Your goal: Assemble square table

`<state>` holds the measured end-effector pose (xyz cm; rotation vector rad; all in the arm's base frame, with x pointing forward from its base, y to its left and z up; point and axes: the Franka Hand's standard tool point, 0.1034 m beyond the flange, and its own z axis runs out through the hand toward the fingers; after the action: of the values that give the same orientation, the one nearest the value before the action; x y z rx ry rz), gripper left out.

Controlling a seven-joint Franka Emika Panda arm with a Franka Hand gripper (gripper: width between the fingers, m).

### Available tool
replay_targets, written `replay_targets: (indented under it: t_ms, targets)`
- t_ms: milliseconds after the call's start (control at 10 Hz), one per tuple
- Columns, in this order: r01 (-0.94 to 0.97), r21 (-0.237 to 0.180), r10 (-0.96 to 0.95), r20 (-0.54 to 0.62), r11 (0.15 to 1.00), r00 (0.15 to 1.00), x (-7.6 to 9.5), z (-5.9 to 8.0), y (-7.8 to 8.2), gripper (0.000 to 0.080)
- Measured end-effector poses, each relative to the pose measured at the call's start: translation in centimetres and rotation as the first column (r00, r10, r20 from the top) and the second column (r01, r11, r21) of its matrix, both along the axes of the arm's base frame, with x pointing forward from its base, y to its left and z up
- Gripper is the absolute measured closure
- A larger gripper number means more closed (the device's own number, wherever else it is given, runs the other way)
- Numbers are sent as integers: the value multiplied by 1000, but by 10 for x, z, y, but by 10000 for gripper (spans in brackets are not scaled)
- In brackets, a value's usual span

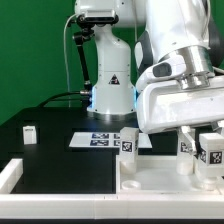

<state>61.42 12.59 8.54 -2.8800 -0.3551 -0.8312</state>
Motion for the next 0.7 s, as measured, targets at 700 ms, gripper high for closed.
replay_targets:
  t_ms: [700]
  targets:
    - [-45,-41,45,-12,998,999,-10,1,-9,511]
